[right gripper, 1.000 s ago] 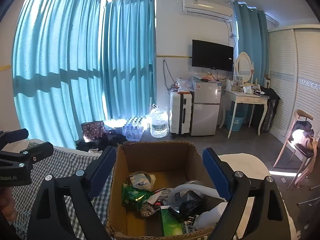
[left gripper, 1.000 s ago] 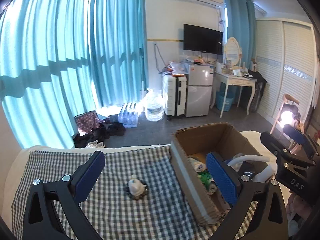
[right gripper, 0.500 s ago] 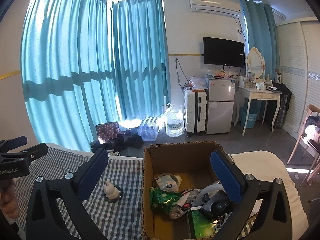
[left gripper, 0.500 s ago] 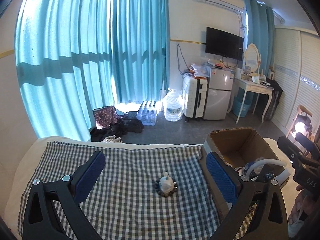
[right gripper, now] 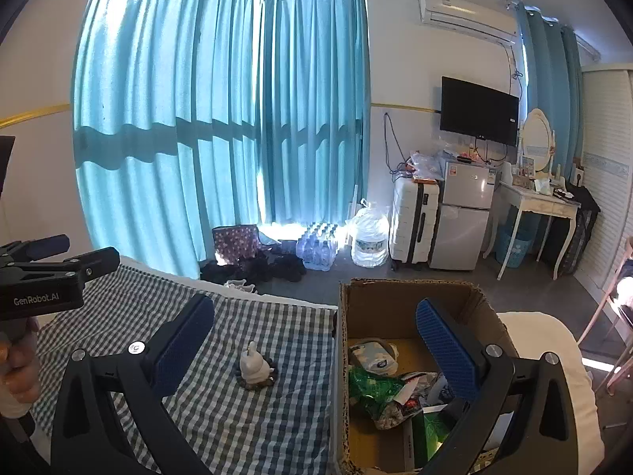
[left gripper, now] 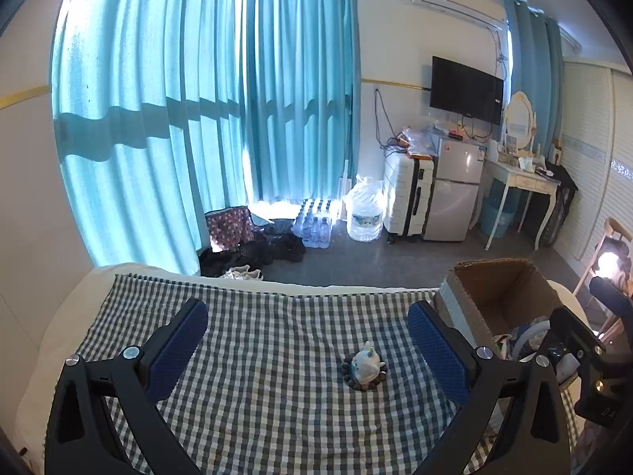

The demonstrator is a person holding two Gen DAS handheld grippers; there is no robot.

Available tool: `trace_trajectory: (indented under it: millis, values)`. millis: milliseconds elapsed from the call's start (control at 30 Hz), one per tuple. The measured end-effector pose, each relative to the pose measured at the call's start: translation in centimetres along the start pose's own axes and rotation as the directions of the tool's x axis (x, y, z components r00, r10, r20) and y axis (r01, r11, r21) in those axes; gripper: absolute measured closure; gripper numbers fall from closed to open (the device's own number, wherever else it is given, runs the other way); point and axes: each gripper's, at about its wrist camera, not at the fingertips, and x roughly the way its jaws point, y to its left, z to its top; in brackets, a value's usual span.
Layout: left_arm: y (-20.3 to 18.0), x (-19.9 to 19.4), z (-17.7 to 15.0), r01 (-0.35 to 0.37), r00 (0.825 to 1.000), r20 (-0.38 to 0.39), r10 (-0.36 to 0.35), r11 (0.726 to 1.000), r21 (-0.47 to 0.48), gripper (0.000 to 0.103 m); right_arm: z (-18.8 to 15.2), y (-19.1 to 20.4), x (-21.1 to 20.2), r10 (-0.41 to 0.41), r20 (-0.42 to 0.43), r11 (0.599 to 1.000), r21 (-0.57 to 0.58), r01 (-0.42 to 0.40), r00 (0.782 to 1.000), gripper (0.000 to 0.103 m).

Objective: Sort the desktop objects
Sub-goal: 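Withdraw both tools from the box toward the white figurine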

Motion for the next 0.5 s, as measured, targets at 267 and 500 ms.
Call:
trace_trajectory:
  millis: [267,500]
  values:
    - [1.4,2.2,-1.3,0.002,1.0,-0.024,-0.003,1.0,-0.016,0.0,-1.2,2.1,1.8,0.025,-0.031,0.999,-0.028,-0.026,0.999,0.0]
    - [3.0,5.3,-3.7,-0.006,0.996,-0.088,0.005,1.0,-0.014,0.0,-2.9,4.3,4.2,0.033,-0.071,0.996,-0.083,-0.039,0.997,0.0]
